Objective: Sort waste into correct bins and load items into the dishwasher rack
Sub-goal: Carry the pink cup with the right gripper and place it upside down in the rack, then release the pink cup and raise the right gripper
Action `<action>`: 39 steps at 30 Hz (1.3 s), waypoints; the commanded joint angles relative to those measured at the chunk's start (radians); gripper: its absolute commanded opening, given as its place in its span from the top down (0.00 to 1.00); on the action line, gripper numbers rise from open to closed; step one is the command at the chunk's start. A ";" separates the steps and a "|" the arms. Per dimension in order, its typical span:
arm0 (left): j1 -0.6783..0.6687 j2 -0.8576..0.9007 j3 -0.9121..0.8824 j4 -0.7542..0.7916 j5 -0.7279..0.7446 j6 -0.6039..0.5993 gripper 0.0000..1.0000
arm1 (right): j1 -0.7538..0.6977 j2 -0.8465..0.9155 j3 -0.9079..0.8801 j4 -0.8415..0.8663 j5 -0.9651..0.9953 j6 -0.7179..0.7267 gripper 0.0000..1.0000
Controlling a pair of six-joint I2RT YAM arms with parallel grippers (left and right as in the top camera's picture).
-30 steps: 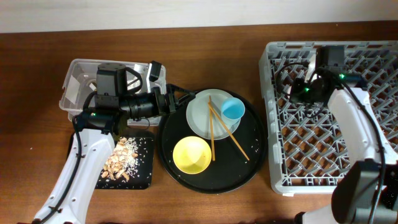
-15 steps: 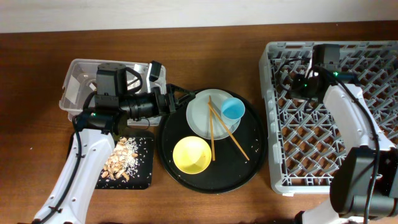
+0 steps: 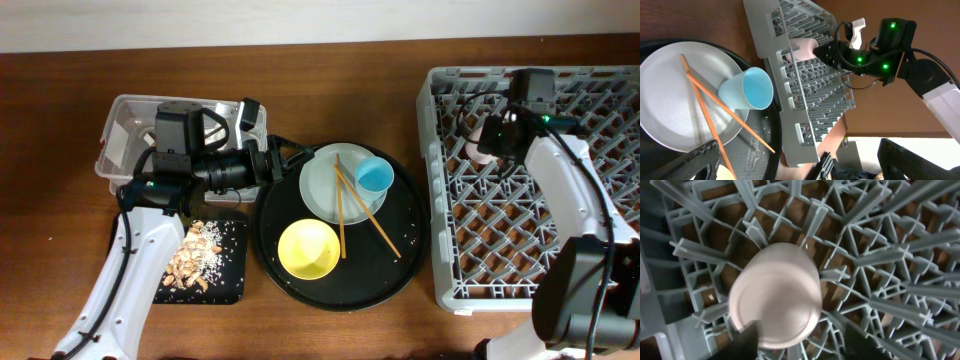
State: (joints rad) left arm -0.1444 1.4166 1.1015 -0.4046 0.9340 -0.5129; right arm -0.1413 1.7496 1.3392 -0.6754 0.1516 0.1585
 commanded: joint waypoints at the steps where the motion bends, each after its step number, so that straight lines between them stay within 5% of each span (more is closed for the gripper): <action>1: 0.003 0.001 0.000 -0.001 0.000 0.013 0.01 | -0.026 0.000 0.021 0.008 -0.109 0.001 0.37; 18: 0.003 0.001 0.000 -0.001 0.000 0.013 0.01 | -0.095 -0.006 0.051 0.011 -0.199 -0.043 0.22; 25: 0.003 0.001 0.000 -0.001 0.000 0.013 0.01 | -0.096 -0.109 0.260 -0.249 -0.320 -0.042 0.00; 39: 0.003 0.001 0.000 -0.001 0.000 0.013 0.01 | -0.096 -0.171 0.301 -0.327 -0.429 -0.043 0.02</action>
State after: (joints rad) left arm -0.1444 1.4166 1.1015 -0.4046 0.9340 -0.5129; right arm -0.2306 1.5764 1.6363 -1.0000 -0.2611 0.1165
